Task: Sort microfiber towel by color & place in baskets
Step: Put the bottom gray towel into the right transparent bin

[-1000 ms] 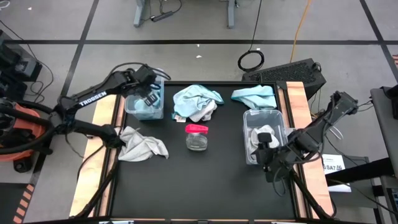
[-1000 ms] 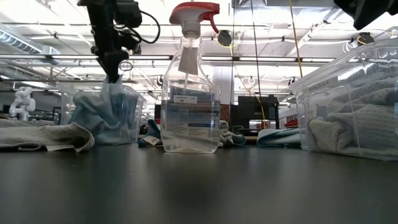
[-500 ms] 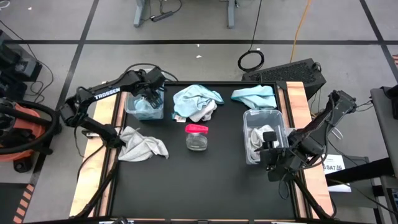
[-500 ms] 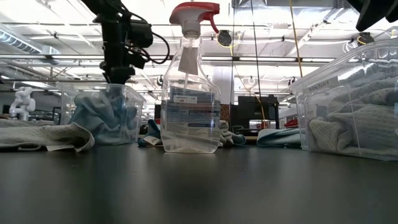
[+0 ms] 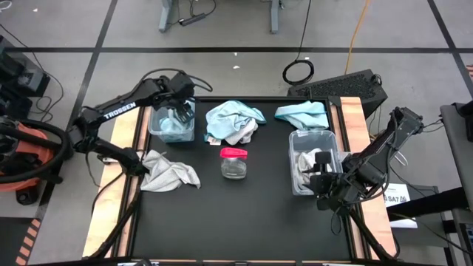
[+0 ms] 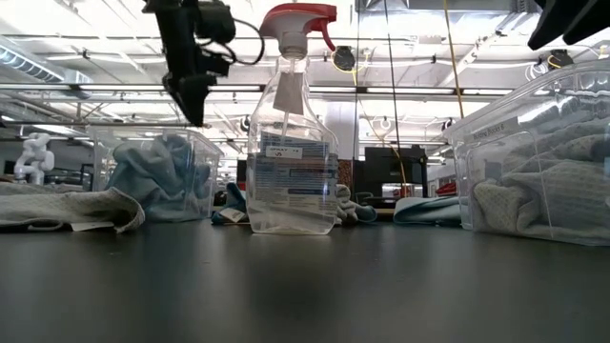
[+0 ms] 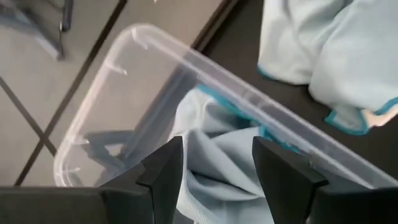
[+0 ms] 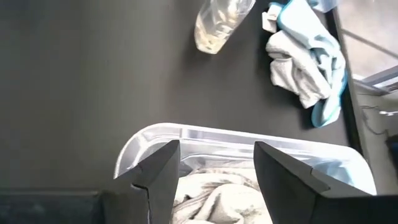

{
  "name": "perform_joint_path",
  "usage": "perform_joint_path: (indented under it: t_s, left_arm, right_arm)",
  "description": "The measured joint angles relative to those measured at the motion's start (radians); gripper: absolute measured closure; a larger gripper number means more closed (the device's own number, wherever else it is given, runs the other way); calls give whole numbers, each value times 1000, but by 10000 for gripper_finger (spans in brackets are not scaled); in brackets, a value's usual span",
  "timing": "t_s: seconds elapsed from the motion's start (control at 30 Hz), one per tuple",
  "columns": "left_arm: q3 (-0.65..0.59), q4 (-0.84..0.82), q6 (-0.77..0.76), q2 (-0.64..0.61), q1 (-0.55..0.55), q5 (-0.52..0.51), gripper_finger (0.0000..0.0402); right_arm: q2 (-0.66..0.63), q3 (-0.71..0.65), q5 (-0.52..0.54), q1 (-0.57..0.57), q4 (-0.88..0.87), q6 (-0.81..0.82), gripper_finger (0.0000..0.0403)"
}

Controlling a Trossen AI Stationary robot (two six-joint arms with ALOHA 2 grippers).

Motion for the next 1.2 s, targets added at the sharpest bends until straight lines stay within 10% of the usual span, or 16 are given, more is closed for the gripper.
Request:
perform_joint_path:
  t_s: [1.2]
  left_arm:
    - [59,-50,1,-174,-556,144,202]
  right_arm:
    - [0,0,137,-2,-15,4,206]
